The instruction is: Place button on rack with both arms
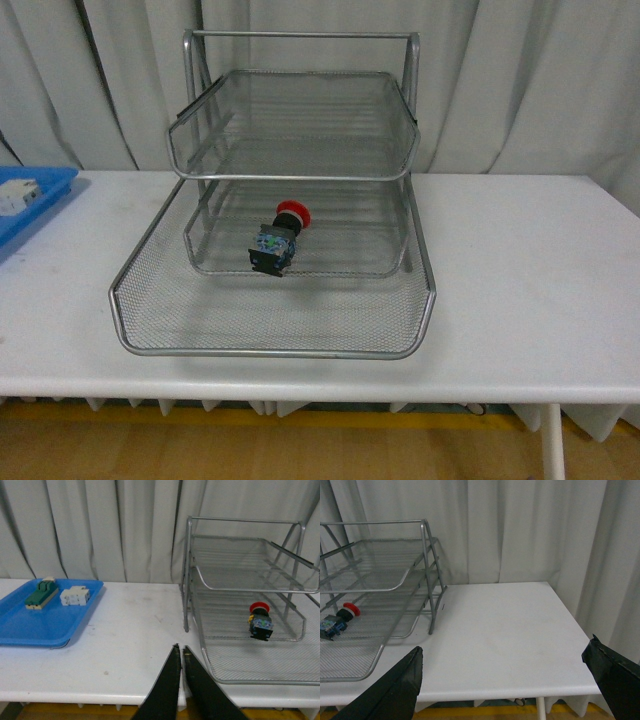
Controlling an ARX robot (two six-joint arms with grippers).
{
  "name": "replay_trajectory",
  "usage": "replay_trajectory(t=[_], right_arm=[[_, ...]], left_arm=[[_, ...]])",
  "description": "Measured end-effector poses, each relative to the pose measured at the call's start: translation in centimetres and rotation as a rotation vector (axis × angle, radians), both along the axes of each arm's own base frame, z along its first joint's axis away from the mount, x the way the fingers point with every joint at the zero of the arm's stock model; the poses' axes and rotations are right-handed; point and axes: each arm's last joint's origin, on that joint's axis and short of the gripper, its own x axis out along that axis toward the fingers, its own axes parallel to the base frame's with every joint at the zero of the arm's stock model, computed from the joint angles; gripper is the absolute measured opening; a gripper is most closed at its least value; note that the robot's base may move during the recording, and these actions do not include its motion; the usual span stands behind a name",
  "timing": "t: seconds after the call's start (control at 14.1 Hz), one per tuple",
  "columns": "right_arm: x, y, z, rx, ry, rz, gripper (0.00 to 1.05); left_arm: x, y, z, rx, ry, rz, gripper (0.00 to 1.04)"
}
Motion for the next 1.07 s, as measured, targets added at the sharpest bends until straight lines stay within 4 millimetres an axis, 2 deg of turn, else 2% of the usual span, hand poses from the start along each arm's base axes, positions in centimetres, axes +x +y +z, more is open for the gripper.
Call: replay_trajectory(t=[0.07, 0.28, 0.36, 0.43, 0.5, 0.57, 0.64, 0.71, 0.78, 0.92, 1.07], right_arm=[[0.0, 0.0, 0.0, 0.0, 0.0, 0.0, 0.98], [0.0, 0.0, 0.0, 0.005, 0.005, -0.008, 0.98], [1.2, -0.3, 0.8, 0.077, -0.002, -0.056, 0.98], [5.8, 0.1, 4.5, 0.15, -0.063, 0.016, 0.98], [8.5, 0.8, 6.1, 0.184, -0.07, 0.061, 0.98], [12.1, 1.8, 6.8, 0.218, 0.011, 0.105, 0.98], [15.4, 3.2, 6.1, 0.234, 0.15, 0.144, 0.98], [18.6, 5.7, 4.5, 0.229, 0.333, 0.2, 0.98], [20.3, 7.7, 4.2, 0.217, 0.412, 0.237, 0.97], [22.1, 12.9, 4.7, 0.172, 0.519, 0.343, 0.66], [21.8, 16.0, 2.5, 0.117, 0.67, 0.398, 0.38]], left_arm=[[0.0, 0.0, 0.0, 0.0, -0.001, 0.0, 0.13], [0.0, 0.0, 0.0, 0.0, -0.001, 0.0, 0.67], [0.0, 0.0, 0.0, 0.0, -0.001, 0.0, 0.85], [0.0, 0.0, 0.0, 0.002, -0.001, 0.0, 0.98], [0.0, 0.0, 0.0, 0.003, -0.001, 0.0, 0.98], [0.0, 0.0, 0.0, 0.003, -0.001, 0.0, 0.98], [0.0, 0.0, 0.0, 0.003, -0.001, 0.0, 0.98], [0.0, 0.0, 0.0, 0.003, -0.001, 0.0, 0.98], [0.0, 0.0, 0.0, 0.003, -0.001, 0.0, 0.98], [0.0, 0.0, 0.0, 0.003, -0.001, 0.0, 0.98], [0.0, 0.0, 0.0, 0.003, -0.001, 0.0, 0.98]])
